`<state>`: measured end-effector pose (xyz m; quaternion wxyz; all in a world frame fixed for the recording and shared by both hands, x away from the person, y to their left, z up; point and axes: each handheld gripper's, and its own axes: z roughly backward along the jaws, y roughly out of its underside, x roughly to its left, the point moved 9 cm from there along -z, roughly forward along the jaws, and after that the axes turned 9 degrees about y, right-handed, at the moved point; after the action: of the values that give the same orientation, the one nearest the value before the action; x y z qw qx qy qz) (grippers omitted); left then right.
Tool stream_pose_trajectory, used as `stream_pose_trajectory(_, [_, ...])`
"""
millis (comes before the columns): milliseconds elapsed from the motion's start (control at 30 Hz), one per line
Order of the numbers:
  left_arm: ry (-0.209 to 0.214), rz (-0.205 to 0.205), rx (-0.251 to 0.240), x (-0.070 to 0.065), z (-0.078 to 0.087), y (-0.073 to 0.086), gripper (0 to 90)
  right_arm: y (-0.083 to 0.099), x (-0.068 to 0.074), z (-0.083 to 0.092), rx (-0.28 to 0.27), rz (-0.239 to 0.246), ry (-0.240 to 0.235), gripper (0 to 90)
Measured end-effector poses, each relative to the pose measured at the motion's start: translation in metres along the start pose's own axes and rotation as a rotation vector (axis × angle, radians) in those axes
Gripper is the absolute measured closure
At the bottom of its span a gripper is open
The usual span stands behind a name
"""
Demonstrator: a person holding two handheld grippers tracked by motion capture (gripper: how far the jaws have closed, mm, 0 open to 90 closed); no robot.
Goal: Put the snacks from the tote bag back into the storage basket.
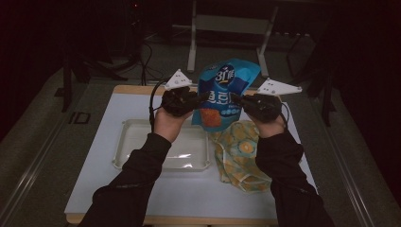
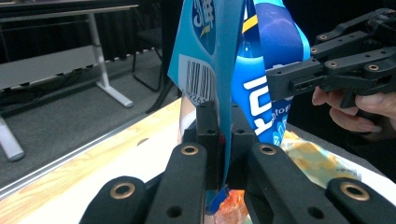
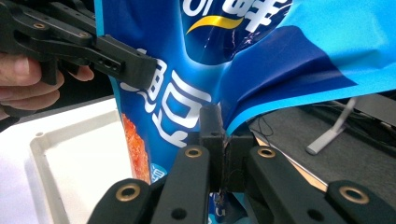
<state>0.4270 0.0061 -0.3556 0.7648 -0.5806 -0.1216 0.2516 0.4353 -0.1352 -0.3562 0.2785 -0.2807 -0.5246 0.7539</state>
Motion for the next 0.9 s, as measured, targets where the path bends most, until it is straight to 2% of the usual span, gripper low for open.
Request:
stream_pose_trajectory(433, [-0.045, 0.014, -0.003, 0.008, 0.042, 0.012, 88.6, -0.010, 0.036, -0.020, -0.008, 0.024, -0.060, 89.4])
stream_pose_trajectory(800, [-0.050, 0.027, -0.006, 0.010, 0.066, 0.024, 88.6, -0.012, 0.061, -0.029, -0.008, 0.036, -0.077, 89.4])
stream_pose_trajectory(900, [-0.048, 0.026, -0.005, 0.010, 0.068, 0.026, 88.6, -0.012, 0.066, -0.030, -0.009, 0.038, -0.083, 89.4])
